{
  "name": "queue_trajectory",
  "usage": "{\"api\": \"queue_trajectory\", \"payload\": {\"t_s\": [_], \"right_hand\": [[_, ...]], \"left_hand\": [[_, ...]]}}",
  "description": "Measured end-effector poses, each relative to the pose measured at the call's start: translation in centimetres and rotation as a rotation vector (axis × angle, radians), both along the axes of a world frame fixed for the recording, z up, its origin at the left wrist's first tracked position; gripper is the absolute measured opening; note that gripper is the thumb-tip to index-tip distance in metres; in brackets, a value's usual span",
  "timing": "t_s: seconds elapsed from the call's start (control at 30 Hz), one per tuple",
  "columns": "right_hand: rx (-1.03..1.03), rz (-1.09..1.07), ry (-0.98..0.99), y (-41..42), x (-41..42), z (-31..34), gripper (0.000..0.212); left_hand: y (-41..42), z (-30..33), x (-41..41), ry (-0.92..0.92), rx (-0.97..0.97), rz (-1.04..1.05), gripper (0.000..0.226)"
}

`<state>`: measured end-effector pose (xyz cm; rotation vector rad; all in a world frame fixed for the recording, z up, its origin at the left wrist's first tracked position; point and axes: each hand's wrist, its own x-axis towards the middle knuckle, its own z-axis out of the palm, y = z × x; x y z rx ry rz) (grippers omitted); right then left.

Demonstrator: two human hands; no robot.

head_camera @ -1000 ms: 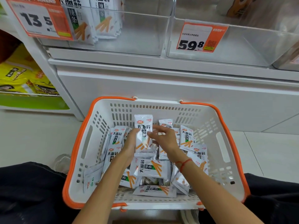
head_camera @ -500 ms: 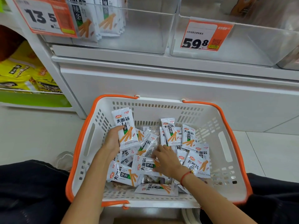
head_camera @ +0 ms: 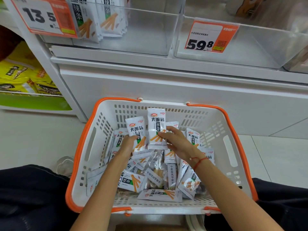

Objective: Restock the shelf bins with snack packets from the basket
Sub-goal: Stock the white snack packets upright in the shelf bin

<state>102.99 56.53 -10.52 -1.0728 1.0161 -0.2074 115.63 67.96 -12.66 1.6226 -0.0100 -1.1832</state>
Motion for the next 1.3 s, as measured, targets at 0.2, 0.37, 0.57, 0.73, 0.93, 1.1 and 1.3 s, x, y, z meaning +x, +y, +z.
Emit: {"api": "queue_trajectory", "payload": {"t_s": [0.2,0.37,0.57,0.73,0.93,1.1,1.3], "right_hand": [[-0.212,0.049,0.108,1.7,0.6,0.0,0.016],[-0.494,0.048,0.227,2.8,1.1,-1.2,0.030],[-0.658,0.097,0.287,3.9,1.5,-0.8,0.038],[-0.486,0.134,0.278,3.2,1.7,0.7,0.060],[-0.283,0.411,0.118,0.6,1.9,5.4,0.050],[-0.622,0.454,0.001,-0.3,1.7,9.7,0.047],[-1.100,0.400,-0.117,-0.3,2.5,15.0,0.044]], "left_hand": [[-0.6,-0.2,-0.8,0.019,0.010,0.026,0.033],[-1.0,-0.1,-1.3,0.051,-0.036,0.099,0.034],[-1.2,-0.6,-1.4,0.073,-0.125,0.056,0.025],[-1.0,-0.4,-1.4,0.048,-0.080,0.011,0.031],[-1.6,3.8,-0.9,-0.075,-0.279,-0.104,0.025],[-0.9,8.7,0.1,-0.363,-0.387,-0.296,0.037],[-0.5,15.3,3.2,-0.824,-0.440,-0.315,0.030]]}}
